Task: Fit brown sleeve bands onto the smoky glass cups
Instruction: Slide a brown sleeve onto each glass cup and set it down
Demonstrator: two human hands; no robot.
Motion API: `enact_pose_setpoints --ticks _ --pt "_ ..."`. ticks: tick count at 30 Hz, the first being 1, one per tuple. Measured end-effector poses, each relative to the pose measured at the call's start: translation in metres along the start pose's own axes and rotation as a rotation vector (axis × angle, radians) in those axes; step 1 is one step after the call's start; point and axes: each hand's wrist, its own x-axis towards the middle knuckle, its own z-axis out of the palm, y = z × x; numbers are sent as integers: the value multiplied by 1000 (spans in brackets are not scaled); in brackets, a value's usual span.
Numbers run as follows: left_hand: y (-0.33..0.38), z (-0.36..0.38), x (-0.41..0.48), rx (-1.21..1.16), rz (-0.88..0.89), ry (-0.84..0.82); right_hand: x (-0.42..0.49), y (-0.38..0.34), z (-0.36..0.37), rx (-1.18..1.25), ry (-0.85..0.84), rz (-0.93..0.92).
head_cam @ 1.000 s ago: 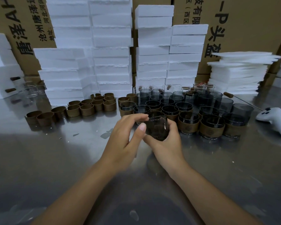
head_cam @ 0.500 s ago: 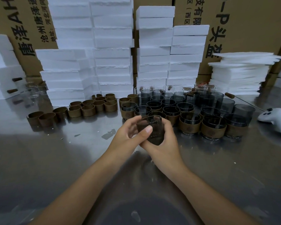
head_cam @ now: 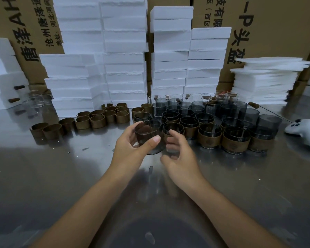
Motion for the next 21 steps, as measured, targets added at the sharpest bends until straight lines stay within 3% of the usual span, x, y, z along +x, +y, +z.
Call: enact_pose_setpoints --ticks 4,8,21 --pt "-4 -1 1 53 49 -12 4 -7 -6 280 121 211" --pt "-7 2 -3 142 91 -89 7 -12 -12 566 125 382" --pt "-6 9 -10 85 106 -178 5 -22 -16 801 -47 437"
